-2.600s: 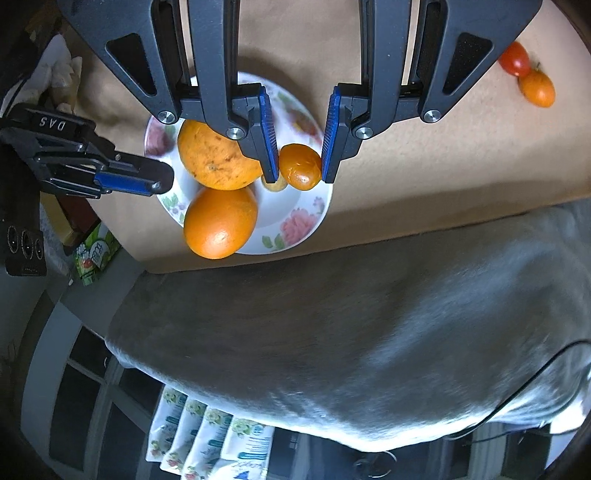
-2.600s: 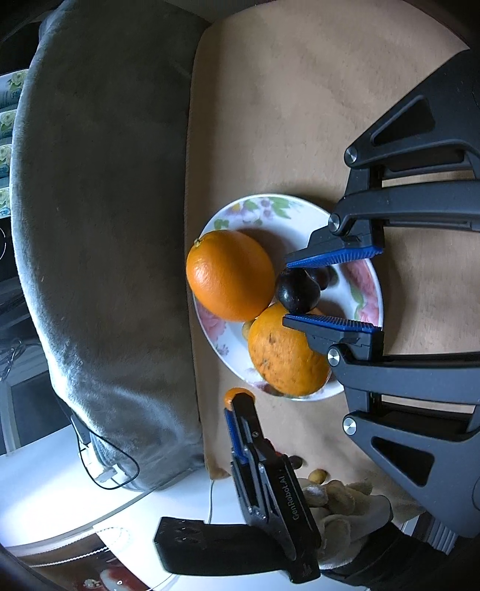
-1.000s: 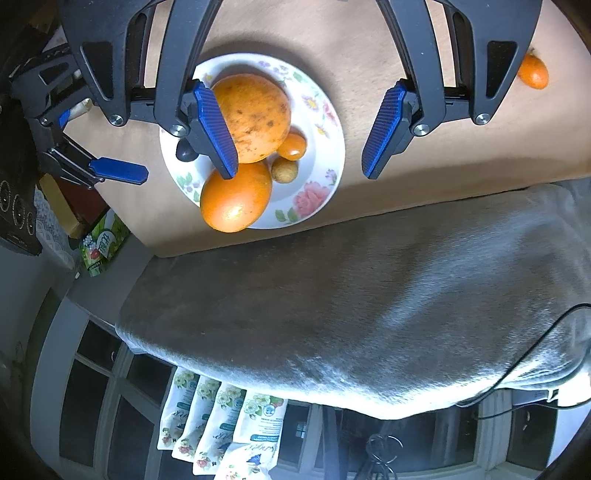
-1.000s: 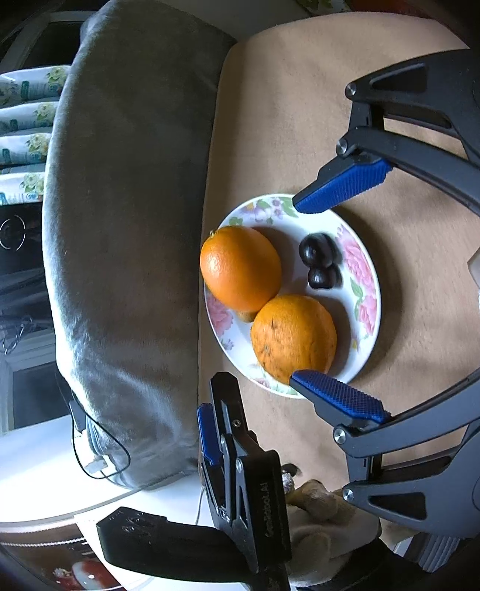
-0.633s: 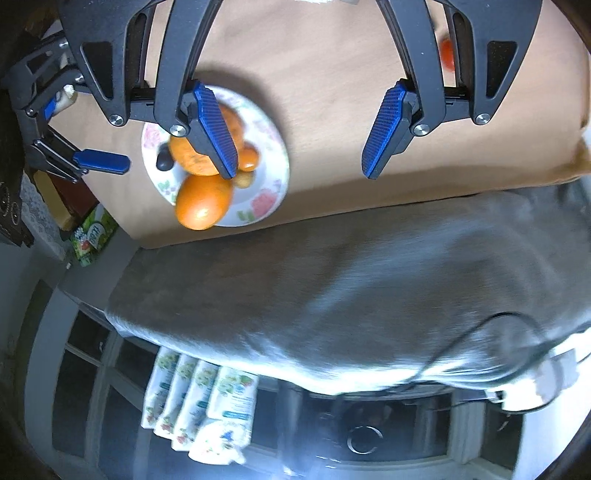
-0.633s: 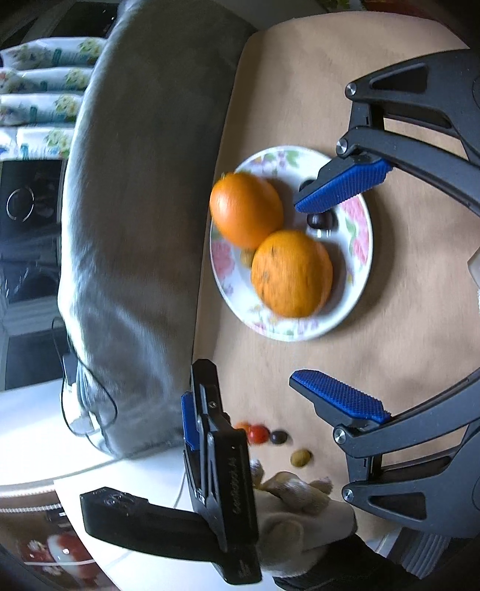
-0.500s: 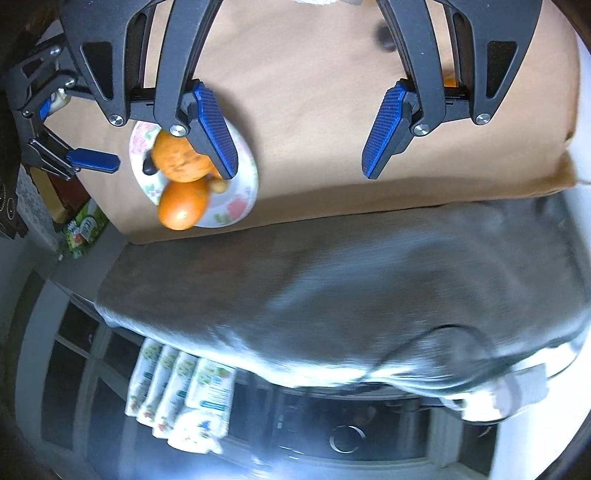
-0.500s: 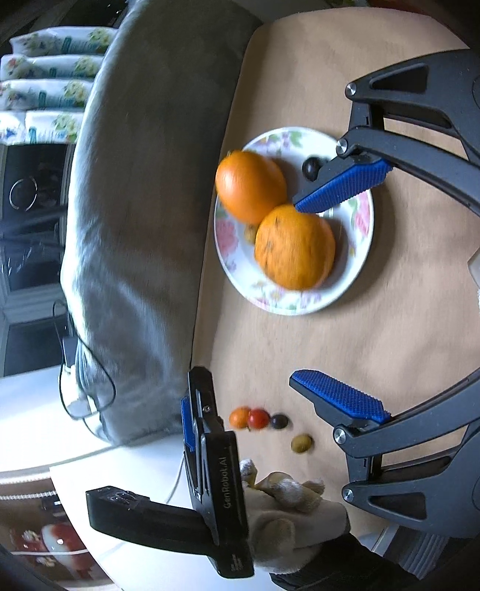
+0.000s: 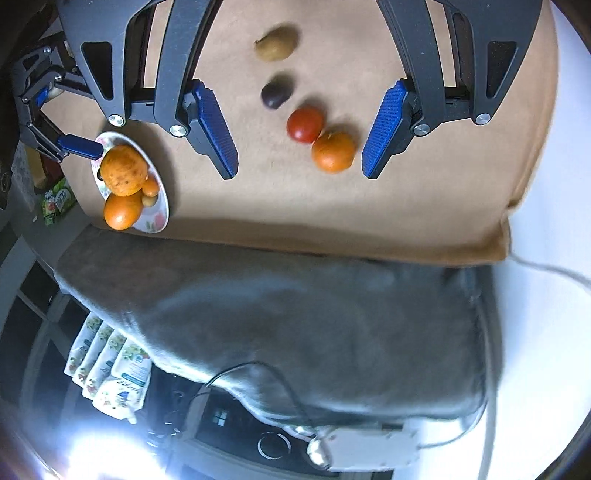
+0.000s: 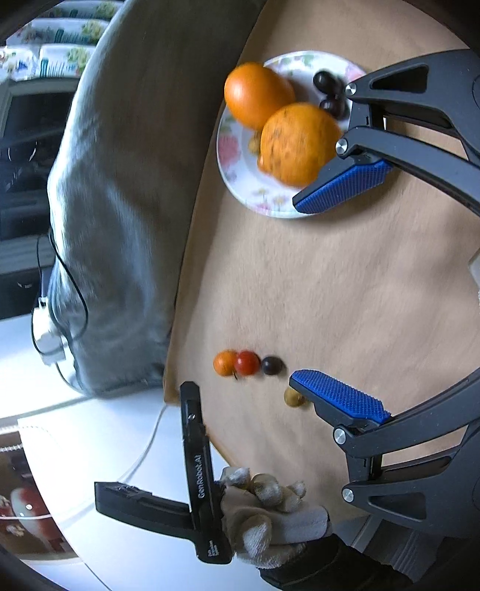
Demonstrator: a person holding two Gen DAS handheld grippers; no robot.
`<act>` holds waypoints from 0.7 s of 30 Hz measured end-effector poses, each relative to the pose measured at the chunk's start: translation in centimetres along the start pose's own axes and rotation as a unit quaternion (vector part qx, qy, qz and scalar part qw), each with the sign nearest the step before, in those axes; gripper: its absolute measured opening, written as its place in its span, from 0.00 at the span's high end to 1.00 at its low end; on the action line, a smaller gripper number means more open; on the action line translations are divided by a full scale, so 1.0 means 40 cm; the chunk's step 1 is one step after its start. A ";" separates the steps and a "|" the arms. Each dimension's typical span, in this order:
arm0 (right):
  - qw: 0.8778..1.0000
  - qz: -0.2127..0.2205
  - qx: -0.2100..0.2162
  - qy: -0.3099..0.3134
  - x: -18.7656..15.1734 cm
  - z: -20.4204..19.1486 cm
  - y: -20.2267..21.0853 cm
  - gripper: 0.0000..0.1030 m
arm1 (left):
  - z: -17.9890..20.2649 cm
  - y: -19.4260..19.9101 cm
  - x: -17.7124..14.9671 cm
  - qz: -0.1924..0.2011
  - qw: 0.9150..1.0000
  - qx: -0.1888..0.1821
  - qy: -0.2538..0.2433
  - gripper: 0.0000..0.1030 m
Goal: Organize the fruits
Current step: 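Withdraw both tools from the plate toward the remaining fruits on the cloth, then close the right tool on a small brown fruit while the left tool approaches the red tomato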
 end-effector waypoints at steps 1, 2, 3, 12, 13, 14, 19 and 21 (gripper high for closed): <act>1.000 -0.003 0.004 0.003 -0.002 -0.011 -0.009 0.14 | -0.006 -0.004 -0.010 -0.004 1.000 -0.003 0.006 0.32; 1.000 -0.006 0.008 0.006 -0.004 -0.022 -0.018 0.14 | -0.010 -0.007 -0.015 -0.006 1.000 -0.005 0.010 0.33; 1.000 -0.010 0.013 0.009 -0.006 -0.033 -0.027 0.14 | -0.014 -0.011 -0.023 -0.009 1.000 -0.008 0.015 0.33; 0.997 -0.043 0.041 0.039 -0.042 -0.123 -0.121 0.14 | -0.036 -0.042 -0.103 -0.036 0.996 -0.054 0.064 0.54; 0.997 -0.046 0.043 0.042 -0.047 -0.132 -0.131 0.14 | -0.036 -0.047 -0.109 -0.040 0.995 -0.057 0.067 0.54; 0.997 -0.048 0.045 0.043 -0.049 -0.137 -0.139 0.14 | -0.036 -0.053 -0.113 -0.043 0.995 -0.059 0.070 0.55; 0.996 -0.060 0.052 0.051 -0.058 -0.163 -0.180 0.22 | -0.033 -0.078 -0.120 -0.052 0.992 -0.072 0.084 0.60; 0.995 -0.062 0.053 0.050 -0.056 -0.167 -0.188 0.22 | -0.032 -0.089 -0.118 -0.056 0.992 -0.076 0.088 0.60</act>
Point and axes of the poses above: each gripper's, at about its wrist camera, not at the fingertips, and y roughly against the way its jaws point, z to its right, x to its top, the point moved 2 cm from there along -y, roughly the way its jaws point, and after that the axes turned 13 degrees about -y, right-handed, at the moved point
